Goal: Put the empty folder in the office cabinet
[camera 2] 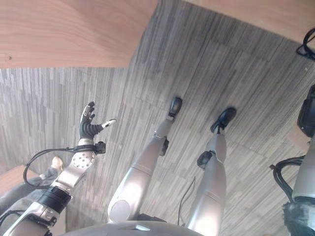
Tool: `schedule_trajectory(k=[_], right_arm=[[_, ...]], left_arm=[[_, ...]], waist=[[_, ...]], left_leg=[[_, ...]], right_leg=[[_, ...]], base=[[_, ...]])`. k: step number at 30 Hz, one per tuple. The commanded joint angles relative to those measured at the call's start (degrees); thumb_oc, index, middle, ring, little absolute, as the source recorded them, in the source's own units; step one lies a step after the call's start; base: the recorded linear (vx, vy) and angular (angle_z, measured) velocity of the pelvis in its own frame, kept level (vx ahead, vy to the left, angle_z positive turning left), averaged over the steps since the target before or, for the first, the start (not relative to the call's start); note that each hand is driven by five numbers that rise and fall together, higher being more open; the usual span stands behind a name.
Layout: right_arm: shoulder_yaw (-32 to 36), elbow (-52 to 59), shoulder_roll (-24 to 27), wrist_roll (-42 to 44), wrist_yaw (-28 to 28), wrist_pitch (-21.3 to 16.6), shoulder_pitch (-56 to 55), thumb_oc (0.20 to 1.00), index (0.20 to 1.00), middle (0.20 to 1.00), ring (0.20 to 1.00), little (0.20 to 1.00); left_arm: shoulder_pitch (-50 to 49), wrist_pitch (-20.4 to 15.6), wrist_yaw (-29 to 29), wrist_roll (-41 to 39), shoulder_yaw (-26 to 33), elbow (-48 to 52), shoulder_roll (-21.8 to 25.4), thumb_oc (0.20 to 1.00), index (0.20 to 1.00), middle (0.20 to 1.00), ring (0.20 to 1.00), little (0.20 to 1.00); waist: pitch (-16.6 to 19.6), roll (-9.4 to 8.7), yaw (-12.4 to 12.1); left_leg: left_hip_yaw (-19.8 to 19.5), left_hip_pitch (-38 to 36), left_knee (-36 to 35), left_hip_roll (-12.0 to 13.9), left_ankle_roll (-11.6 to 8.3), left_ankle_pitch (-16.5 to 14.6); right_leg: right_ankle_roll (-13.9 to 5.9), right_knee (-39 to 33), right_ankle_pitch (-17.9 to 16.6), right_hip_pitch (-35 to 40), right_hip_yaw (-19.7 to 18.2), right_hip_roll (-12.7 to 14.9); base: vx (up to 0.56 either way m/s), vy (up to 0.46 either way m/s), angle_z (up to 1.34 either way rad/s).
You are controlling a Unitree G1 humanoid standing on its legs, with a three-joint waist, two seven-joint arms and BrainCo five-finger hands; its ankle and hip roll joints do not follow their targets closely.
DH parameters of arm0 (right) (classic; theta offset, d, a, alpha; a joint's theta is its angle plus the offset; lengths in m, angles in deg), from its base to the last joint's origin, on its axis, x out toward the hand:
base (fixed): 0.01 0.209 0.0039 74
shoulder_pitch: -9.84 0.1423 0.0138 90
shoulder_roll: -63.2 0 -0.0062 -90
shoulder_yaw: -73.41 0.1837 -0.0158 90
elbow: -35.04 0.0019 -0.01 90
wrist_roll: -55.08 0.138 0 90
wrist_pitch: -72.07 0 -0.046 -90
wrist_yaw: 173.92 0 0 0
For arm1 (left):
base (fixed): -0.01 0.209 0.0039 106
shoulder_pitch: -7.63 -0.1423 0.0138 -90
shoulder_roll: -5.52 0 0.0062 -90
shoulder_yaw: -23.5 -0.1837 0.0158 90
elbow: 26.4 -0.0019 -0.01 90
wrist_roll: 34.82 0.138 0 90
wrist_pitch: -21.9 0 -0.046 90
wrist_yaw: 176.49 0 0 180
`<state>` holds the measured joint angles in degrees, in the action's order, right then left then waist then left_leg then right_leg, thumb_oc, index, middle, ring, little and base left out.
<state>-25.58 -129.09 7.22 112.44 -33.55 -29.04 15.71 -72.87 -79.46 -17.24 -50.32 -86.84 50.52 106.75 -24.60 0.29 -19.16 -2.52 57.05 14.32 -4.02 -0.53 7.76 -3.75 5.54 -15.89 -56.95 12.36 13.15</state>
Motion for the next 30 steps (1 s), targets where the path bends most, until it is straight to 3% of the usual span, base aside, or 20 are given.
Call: schedule_trajectory(k=[1,3,5,6,7,8,10,13,14,15,20,21,27,30], right_arm=[[-4.4,1.9,2.0,-2.3,-0.8,-3.7,-6.3,0.2,0.2,0.2,0.2,0.2],[-4.5,2.2,3.4,-2.0,-0.7,-3.7,-6.3,0.2,0.2,0.2,0.2,0.2],[-4.7,2.2,3.5,-1.9,-0.6,-3.6,-6.3,0.2,0.2,0.2,0.2,0.2],[-5.0,2.9,5.3,-1.7,-0.1,-3.6,-6.5,0.2,0.2,0.2,0.2,0.2],[-5.0,2.9,5.3,-1.7,-0.1,-3.6,-6.5,0.2,0.2,0.2,0.2,0.2],[-4.5,3.3,7.9,-0.4,0.2,-4.1,-7.4,0.2,0.2,0.2,0.2,0.2],[-4.1,3.2,8.9,0.5,0.0,-4.9,-7.1,0.2,0.2,0.2,0.2,0.2],[-5.9,2.7,8.2,-0.4,0.1,-4.2,-4.7,0.2,0.2,0.2,0.2,0.2],[-6.2,2.6,8.1,-0.4,0.1,-4.2,-4.3,0.2,0.2,0.2,0.2,0.2],[-7.7,1.3,8.4,-0.5,0.7,-3.8,-2.9,0.2,0.2,0.2,0.2,0.2],[-10.8,-0.9,8.3,-0.7,0.8,-2.6,0.9,0.2,0.2,0.2,0.2,0.2],[-11.1,-0.9,8.0,-0.9,0.6,-2.7,1.3,0.2,0.2,0.2,0.2,0.2],[-12.5,-1.5,7.3,-2.0,-1.0,-2.2,3.4,0.2,0.2,0.2,0.2,0.2],[-12.4,-2.4,7.4,-2.6,-2.7,-2.1,4.1,0.2,0.2,0.2,0.2,0.2]], left_arm=[[-6.9,-0.6,-1.3,-1.2,0.4,2.1,5.2,1.0,1.0,1.0,1.0,1.0],[-6.9,-0.4,-0.8,-1.0,0.6,2.4,5.0,1.0,1.0,1.0,1.0,1.0],[-6.9,-0.4,-0.7,-1.0,0.6,2.5,4.9,1.0,1.0,1.0,1.0,1.0],[-6.9,0.0,0.0,-0.7,0.3,2.0,3.9,1.0,1.0,1.0,1.0,1.0],[-6.9,0.0,0.0,-0.7,0.3,2.0,3.9,1.0,1.0,1.0,1.0,1.0],[-6.4,0.6,0.3,-0.4,-0.8,1.5,2.9,1.0,1.0,1.0,1.0,1.0],[-5.1,0.4,0.1,-0.2,-2.2,1.3,3.2,1.0,1.0,1.0,1.0,1.0],[-5.9,0.1,-0.8,-0.3,-1.4,1.9,2.9,1.0,1.0,1.0,1.0,1.0],[-5.9,0.1,-0.8,-0.3,-1.2,1.9,2.9,1.0,1.0,1.0,1.0,1.0],[-6.1,-0.1,-0.7,-0.3,-1.4,2.1,2.3,1.0,1.0,1.0,1.0,1.0],[-6.1,-0.2,-1.3,0.0,-1.5,2.7,1.8,1.0,1.0,1.0,1.0,1.0],[-6.0,-0.2,-1.5,0.0,-1.4,2.7,1.7,1.0,1.0,1.0,1.0,1.0],[-5.2,-0.4,-2.4,0.1,-1.8,3.5,0.2,1.0,1.0,1.0,1.0,1.0],[-4.8,-0.6,-2.9,0.2,-2.0,3.6,-0.4,1.0,1.0,1.0,1.0,1.0]], waist=[[4.0,-1.25,-0.1],[3.7,-0.66,1.0],[3.0,-0.46,1.1],[2.1,0.37,1.7],[2.1,0.37,1.7],[1.2,1.86,2.3],[-0.2,2.27,3.0],[0.5,1.74,2.9],[1.0,1.96,2.7],[1.1,1.57,2.5],[1.6,2.31,2.3],[2.2,2.55,2.1],[2.3,3.33,2.3],[2.8,3.8,2.4]], left_leg=[[-4.6,-3.0,-1.3,0.2,-2.31,-11.5],[-5.7,-5.8,-0.4,0.3,-2.41,-13.5],[-5.3,-5.4,-0.1,0.0,-2.38,-12.5],[-6.4,-9.4,2.1,0.0,-2.33,-15.2],[-6.4,-9.4,2.1,0.0,-2.33,-15.2],[-8.6,-12.8,4.5,-0.6,-2.51,-17.4],[-9.8,-13.3,7.1,-1.6,-3.47,-18.4],[-10.6,-13.6,2.4,1.1,-4.93,-16.5],[-10.8,-14.1,1.9,1.7,-4.9,-17.2],[-10.5,-15.0,-1.7,3.2,-5.16,-15.3],[-10.4,-19.5,-11.1,6.5,-5.1,-12.1],[-10.7,-20.8,-12.4,7.2,-5.01,-12.7],[-9.7,-23.4,-18.8,7.8,-5.78,-7.8],[-9.8,-23.4,-19.3,7.5,-6.14,-6.9]], right_leg=[[-9.57,-3.9,9.3,9.3,-0.3,3.0],[-10.16,-7.0,6.9,6.9,-2.0,1.6],[-9.78,-6.8,5.6,6.6,-1.5,2.0],[-10.0,-7.8,4.1,2.6,-2.1,1.1],[-10.0,-7.8,4.1,2.6,-2.1,1.1],[-10.12,-6.9,3.6,1.1,-3.2,0.9],[-9.04,-5.8,3.3,2.8,-2.4,1.7],[-8.23,-6.1,2.7,4.7,1.6,1.2],[-8.69,-6.4,3.7,5.2,1.1,0.5],[-7.92,-6.5,3.1,4.9,2.7,0.0],[-7.05,-5.9,4.7,4.5,2.7,-1.8],[-7.46,-6.1,6.1,4.9,2.0,-2.6],[-6.47,-6.8,5.8,4.1,1.8,-4.1],[-6.32,-7.7,5.9,4.6,1.6,-4.7]], base=[[0.27,-0.185,0.19],[0.28,-0.118,0.23],[0.06,-0.034,0.2],[0.14,-0.075,0.09],[0.25,-0.268,0.11],[0.17,-0.369,0.16],[0.14,-0.404,0.75],[0.12,-0.229,1.73],[0.05,-0.222,0.79],[0.17,-0.176,-0.43],[0.07,-0.097,-0.24],[0.08,-0.014,-0.41],[0.01,0.015,-0.24],[0.01,0.01,-0.03]])
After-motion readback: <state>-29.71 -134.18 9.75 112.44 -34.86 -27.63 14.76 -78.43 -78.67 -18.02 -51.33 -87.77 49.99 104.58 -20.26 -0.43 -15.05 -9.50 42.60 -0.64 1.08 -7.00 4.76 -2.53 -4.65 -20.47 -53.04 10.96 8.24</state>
